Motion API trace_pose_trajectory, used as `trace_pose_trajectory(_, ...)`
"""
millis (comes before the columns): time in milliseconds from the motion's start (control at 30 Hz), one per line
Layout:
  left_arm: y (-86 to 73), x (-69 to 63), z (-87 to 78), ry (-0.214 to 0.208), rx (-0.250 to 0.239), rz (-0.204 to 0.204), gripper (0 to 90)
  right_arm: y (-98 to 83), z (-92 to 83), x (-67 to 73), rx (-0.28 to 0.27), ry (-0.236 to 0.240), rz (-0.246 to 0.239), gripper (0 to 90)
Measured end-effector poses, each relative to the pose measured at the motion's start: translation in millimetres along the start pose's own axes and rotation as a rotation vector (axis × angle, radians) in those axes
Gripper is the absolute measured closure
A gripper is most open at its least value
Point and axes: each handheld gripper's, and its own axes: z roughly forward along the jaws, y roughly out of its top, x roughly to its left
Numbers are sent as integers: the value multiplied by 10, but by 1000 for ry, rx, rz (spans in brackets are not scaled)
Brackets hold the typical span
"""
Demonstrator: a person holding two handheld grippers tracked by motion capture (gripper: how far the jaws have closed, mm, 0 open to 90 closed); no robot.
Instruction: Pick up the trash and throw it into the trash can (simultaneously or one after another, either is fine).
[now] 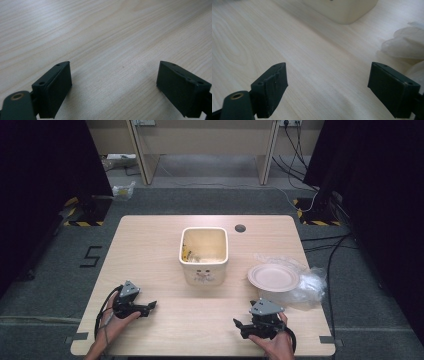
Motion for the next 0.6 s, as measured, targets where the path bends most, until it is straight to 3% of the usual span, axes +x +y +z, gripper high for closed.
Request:
trace_pose_trajectory(267,0,0,0,0,0,0,117,130,-227,-80,-50,-60,-36,209)
trace_pose_trajectory(433,1,3,1,-3,0,-1,117,211,-300,-115,-77,-58,-54,233)
trace_pose_trajectory(600,0,3,1,-3,0,-1,117,342,-315,-186,-82,-88,-70,248)
